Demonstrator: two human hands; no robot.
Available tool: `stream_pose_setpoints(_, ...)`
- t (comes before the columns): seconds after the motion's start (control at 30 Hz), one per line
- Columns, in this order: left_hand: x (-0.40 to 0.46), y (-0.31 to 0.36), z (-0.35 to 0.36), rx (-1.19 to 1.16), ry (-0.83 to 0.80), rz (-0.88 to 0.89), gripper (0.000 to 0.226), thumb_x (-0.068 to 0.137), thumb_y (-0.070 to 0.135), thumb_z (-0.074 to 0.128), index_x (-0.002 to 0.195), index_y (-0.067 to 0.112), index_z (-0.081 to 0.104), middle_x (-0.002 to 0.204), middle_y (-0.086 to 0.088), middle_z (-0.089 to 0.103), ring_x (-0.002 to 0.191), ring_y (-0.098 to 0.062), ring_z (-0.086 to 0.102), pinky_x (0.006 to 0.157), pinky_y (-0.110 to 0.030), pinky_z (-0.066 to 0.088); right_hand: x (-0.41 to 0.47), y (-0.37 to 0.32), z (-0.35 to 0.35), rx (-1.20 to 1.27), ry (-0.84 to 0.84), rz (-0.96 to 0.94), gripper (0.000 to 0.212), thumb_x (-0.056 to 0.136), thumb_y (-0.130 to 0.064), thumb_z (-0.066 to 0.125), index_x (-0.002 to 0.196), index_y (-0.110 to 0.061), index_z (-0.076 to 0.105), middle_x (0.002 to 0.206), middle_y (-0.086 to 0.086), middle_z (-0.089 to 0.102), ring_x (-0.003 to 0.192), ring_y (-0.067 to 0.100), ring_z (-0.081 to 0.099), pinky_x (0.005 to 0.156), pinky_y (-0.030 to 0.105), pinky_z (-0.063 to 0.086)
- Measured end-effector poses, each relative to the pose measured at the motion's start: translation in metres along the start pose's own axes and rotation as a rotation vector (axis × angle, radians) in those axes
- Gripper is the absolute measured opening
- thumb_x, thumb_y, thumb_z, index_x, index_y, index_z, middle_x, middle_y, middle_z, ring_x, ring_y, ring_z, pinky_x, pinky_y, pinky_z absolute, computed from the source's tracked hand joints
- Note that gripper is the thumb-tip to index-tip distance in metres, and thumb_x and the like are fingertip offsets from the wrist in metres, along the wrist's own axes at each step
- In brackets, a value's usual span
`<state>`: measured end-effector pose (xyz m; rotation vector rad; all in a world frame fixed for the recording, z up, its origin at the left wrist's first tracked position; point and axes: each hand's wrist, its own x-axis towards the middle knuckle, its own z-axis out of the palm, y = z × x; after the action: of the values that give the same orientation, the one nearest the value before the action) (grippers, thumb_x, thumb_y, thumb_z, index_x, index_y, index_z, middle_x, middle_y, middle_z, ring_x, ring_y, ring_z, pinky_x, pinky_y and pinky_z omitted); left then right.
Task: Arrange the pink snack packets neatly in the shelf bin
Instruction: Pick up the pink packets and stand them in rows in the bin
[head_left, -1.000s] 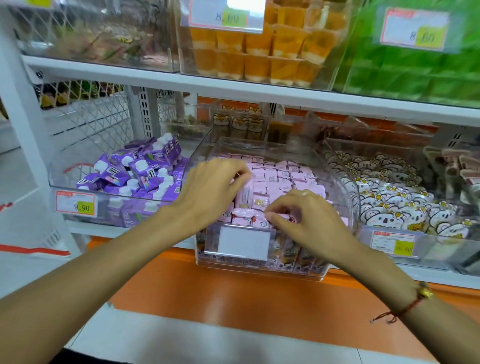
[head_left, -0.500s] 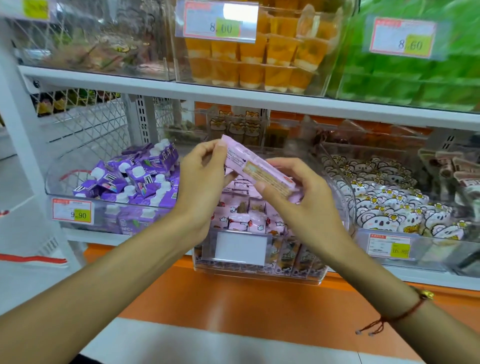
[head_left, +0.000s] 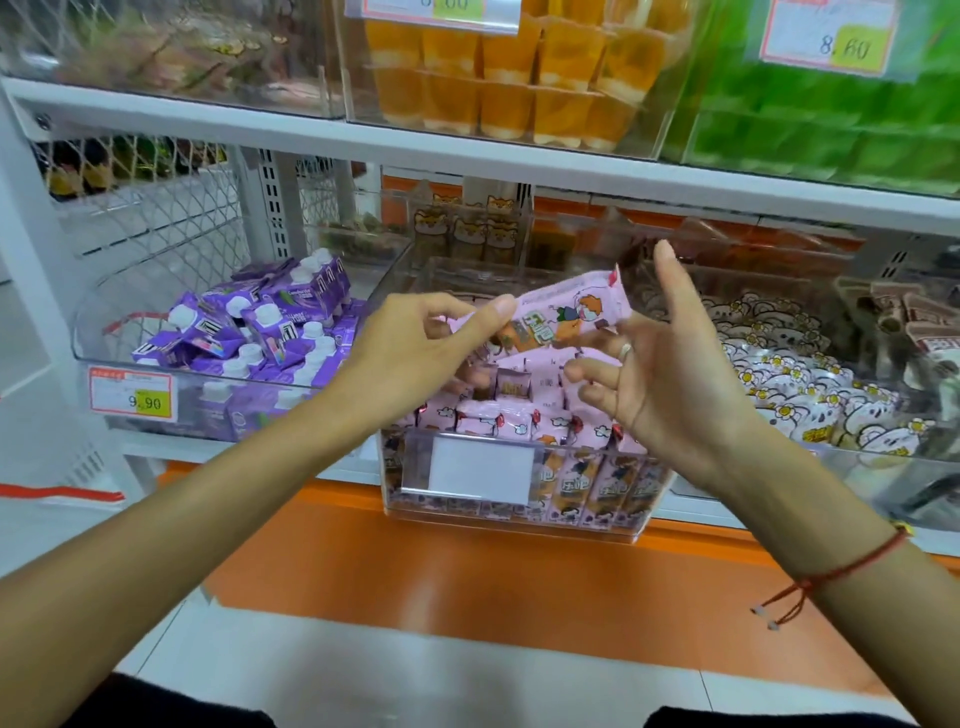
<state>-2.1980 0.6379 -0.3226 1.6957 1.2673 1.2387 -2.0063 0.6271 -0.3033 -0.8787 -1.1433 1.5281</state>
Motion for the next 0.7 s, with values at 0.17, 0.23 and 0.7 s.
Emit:
stream_pose_setpoints(0.17,0.001,-0.003,0.004,0.024,0.002,-0.047,0.055,0.078,0.060,0.055,0.093,0.010,0.072,0.074,-0.006,0.074,0.058,-0.015,0.071,0.047,-0.017,0.052,0.001,0.007,0.004,-0.197,0.049,-0.133,0.039,0.085,-0.044,0.059,0.108,-0.012,0.061,0.091,0.002,0.063,0.067,0.012,0.060,0.058,0.020,0.051)
stream_pose_setpoints(0.23,0.001,-0.004,0.004,0.086,-0.009,-0.009,0.053,0.081,0.060,0.050,0.089,0.012,0.072,0.053,0.006,0.065,0.050,-0.010,0.067,0.038,-0.009,0.037,0.002,0.011,0.004,-0.269,0.091,-0.174,0.030,0.088,-0.032,0.062,0.109,-0.012,0.063,0.099,0.002,0.067,0.073,0.011,0.062,0.062,0.018,0.051)
stream_pose_setpoints(0.7,-0.005,-0.025,-0.018,1.062,-0.137,0.511,0.026,0.098,0.036,0.038,0.110,0.028,0.060,0.110,0.012,0.063,0.105,-0.012,0.055,0.070,-0.028,0.041,0.017,0.025,-0.006,-0.313,0.327,-0.359,0.035,0.091,-0.023,0.060,0.119,-0.016,0.040,0.089,-0.002,0.071,0.076,0.008,0.071,0.075,0.022,0.056)
